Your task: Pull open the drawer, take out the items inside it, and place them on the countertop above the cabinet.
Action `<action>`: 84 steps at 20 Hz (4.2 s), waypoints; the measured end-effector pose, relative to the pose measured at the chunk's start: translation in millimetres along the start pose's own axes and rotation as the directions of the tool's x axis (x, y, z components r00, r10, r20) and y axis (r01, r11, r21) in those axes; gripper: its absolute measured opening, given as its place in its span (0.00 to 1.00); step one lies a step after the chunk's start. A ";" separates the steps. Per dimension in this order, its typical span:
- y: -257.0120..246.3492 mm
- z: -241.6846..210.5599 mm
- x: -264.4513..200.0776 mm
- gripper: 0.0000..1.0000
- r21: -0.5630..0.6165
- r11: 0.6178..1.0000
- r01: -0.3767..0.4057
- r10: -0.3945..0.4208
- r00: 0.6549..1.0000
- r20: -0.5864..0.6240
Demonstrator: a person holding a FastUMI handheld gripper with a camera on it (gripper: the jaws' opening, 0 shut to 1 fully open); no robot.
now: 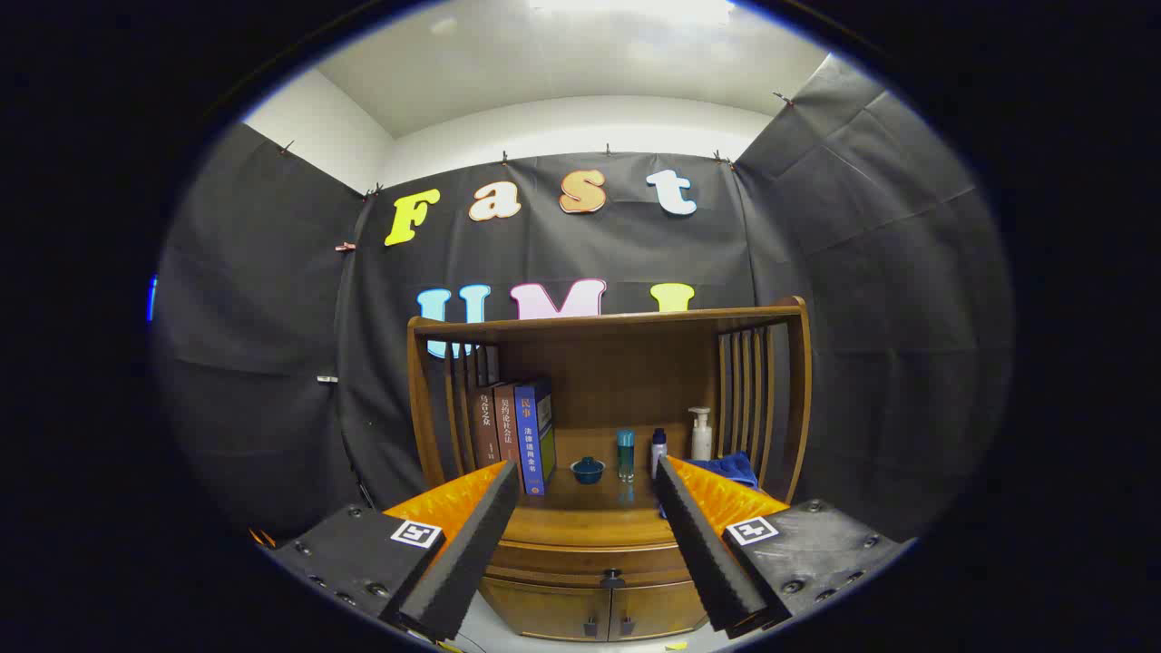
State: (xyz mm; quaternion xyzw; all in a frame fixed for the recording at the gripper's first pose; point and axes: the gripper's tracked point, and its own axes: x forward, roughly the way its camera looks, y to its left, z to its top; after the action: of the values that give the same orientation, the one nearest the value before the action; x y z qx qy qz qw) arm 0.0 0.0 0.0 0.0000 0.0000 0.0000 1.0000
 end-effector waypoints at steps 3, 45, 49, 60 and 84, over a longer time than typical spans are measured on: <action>0.4 -0.2 -0.3 0.98 -0.004 1.000 0.002 -0.002 1.000 -0.001; -29.4 -146.5 50.8 0.99 0.050 0.997 0.053 -0.037 0.957 -0.287; -33.0 -182.6 64.2 0.99 0.036 0.998 0.054 -0.038 0.937 -0.347; -34.8 -286.9 104.8 0.99 0.027 0.996 0.088 -0.062 0.863 -0.502; -49.4 -350.4 114.8 0.25 -0.017 0.990 0.139 -0.119 0.774 -0.621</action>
State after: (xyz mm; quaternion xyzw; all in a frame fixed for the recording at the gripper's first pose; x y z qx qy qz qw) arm 114.8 -49.4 -350.4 0.0147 0.3288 -0.0684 0.9418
